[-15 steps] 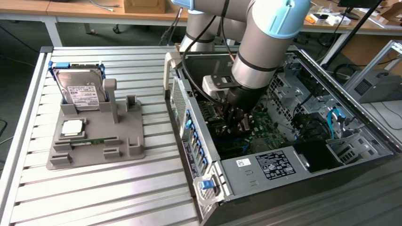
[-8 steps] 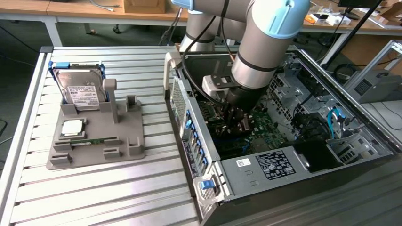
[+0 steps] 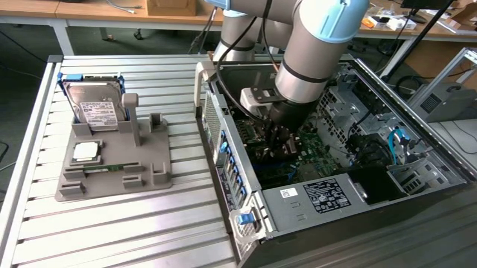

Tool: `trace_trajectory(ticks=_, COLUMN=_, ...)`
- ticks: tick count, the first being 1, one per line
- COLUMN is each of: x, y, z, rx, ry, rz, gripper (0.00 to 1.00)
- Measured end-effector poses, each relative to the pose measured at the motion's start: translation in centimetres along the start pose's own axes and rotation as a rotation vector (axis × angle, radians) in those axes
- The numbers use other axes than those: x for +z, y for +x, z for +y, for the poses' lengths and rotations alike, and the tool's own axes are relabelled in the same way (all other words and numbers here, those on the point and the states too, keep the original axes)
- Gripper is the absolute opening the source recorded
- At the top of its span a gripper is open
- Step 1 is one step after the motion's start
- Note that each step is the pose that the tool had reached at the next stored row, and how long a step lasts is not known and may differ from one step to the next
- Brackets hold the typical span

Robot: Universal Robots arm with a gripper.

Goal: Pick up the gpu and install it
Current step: 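Insert the gpu into the slot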

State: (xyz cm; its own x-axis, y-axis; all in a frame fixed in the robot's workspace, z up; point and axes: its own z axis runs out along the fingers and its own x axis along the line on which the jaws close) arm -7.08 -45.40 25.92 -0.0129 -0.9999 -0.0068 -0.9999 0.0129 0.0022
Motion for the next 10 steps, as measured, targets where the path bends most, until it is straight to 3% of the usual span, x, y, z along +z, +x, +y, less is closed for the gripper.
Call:
trace_trajectory(ticks=4, x=0.40, y=0.02, z=0.00, rx=0.000, ry=-0.0003, rz=0.0024, gripper=0.27)
trace_trajectory(ticks=10, x=0.28, y=0.00, z=0.00, rx=0.000, ry=0.0004, rz=0.0007, gripper=0.27)
